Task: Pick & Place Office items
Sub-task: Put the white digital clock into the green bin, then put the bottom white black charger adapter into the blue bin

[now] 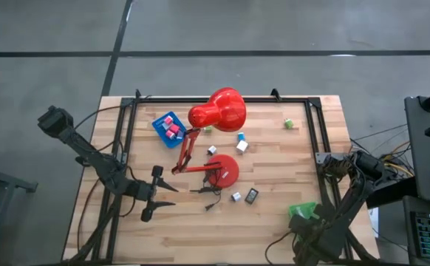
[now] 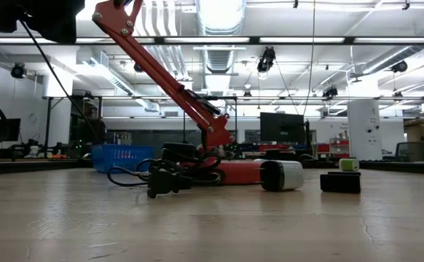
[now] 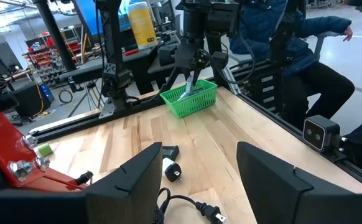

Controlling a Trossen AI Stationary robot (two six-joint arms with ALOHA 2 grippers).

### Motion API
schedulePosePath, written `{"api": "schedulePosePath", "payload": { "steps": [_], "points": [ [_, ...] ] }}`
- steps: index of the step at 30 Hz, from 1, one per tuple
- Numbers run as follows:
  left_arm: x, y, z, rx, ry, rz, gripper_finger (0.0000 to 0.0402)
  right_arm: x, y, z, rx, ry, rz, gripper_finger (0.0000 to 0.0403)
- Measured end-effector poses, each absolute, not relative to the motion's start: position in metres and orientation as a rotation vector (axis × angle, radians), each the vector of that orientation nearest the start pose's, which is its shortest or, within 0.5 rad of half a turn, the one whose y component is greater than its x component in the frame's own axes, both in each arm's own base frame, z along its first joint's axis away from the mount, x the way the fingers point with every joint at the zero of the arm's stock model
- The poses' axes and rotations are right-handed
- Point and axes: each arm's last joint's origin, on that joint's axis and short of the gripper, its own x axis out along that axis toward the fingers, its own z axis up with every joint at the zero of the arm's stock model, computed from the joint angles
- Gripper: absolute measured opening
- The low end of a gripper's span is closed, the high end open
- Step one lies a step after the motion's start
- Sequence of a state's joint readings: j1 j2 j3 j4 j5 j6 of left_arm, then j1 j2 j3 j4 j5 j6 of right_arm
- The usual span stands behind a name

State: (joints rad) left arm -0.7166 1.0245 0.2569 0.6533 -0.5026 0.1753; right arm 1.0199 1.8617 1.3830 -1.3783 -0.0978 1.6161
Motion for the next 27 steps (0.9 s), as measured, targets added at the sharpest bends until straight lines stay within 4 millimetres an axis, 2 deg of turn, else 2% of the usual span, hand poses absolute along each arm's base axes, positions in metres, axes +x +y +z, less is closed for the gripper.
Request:
{"api": "schedulePosePath", "payload": {
  "steps": [2, 8, 12, 20, 27],
  "points": [
    [0.155, -0.116, 0.192, 0.240, 0.075, -0.222, 0.0209, 0.162, 0.268, 0.204, 0.278, 1.675, -0.693, 0.0066],
    [0.155, -0.116, 0.191, 0.241, 0.077, -0.222, 0.0209, 0.162, 0.270, 0.206, 0.283, 1.683, -0.682, 0.0140],
    [0.155, -0.116, 0.191, 0.241, 0.077, -0.222, 0.0209, 0.164, 0.271, 0.210, 0.295, 1.680, -0.670, 0.0167],
    [0.155, -0.116, 0.191, 0.242, 0.078, -0.222, 0.0209, 0.167, 0.274, 0.218, 0.309, 1.646, -0.650, 0.0196],
    [0.155, -0.116, 0.191, 0.242, 0.078, -0.222, 0.0209, 0.170, 0.279, 0.226, 0.345, 1.637, -0.608, 0.0198]
  ]
}}
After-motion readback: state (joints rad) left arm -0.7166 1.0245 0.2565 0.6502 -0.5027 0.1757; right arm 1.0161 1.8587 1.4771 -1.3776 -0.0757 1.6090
